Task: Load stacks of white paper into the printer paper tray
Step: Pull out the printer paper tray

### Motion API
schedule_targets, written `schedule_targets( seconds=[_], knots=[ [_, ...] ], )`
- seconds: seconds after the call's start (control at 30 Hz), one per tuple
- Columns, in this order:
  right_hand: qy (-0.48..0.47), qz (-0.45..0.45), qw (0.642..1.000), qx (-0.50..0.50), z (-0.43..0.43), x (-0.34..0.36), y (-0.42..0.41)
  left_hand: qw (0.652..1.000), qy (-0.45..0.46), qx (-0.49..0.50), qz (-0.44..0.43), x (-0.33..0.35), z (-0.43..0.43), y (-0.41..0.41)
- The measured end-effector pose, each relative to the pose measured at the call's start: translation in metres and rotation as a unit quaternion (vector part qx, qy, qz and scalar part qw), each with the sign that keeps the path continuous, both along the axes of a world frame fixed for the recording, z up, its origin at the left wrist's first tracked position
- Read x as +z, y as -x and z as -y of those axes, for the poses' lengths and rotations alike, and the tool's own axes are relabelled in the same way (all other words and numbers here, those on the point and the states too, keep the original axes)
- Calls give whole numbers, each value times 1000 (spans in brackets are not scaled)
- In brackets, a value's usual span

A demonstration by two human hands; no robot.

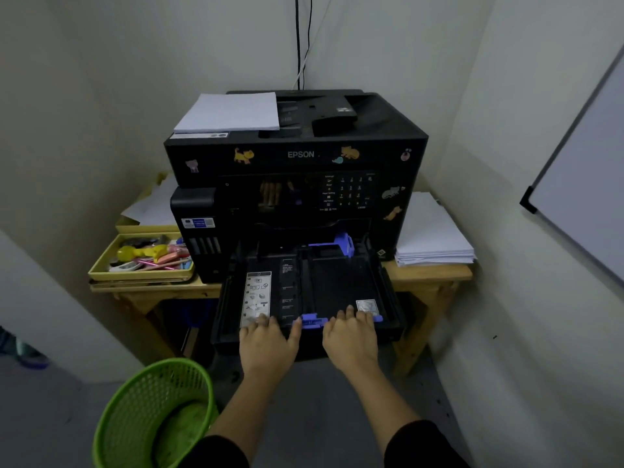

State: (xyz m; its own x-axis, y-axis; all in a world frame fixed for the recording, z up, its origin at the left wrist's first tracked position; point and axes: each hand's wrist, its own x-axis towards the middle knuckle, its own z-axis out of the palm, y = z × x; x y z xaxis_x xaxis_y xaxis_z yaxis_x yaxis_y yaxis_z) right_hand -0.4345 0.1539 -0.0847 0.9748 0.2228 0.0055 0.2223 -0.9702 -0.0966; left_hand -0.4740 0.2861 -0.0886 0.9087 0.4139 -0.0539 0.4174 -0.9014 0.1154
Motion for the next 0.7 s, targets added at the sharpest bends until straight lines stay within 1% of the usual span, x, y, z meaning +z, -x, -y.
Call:
schedule_targets(
  seconds=[0.1, 0.2, 0.27, 0.33, 0.47, 0.53, 0.6, 0.7],
  knots=[
    [-10, -17, 1000, -12, -1, 3, 1, 1000, 3, -2, 13, -2, -1, 0],
    [-65, -2, 997, -47, -1, 3, 1, 1000, -2, -7, 16, -2, -1, -1],
    [-97, -13, 992, -73, -1, 4, -4, 1000, -5, -4, 1, 1, -1, -3],
    [-119, -22, 988, -93, -2, 9, -10, 1000, 0, 11, -1, 7, -2, -8],
    [-162, -8, 975, -151, -16, 29, -33, 998, 24, 60, 9, 26, -4, -29],
    [-203, 8, 968, -149, -30, 44, -51, 997, 15, 63, 36, 42, -9, -45],
    [-251, 34, 959, -124, -46, 66, -73, 995, 11, 55, 82, 64, -19, -66],
    [-311, 89, 943, -81, -75, 108, -107, 982, 0, 42, 183, 103, -42, -105]
  ],
)
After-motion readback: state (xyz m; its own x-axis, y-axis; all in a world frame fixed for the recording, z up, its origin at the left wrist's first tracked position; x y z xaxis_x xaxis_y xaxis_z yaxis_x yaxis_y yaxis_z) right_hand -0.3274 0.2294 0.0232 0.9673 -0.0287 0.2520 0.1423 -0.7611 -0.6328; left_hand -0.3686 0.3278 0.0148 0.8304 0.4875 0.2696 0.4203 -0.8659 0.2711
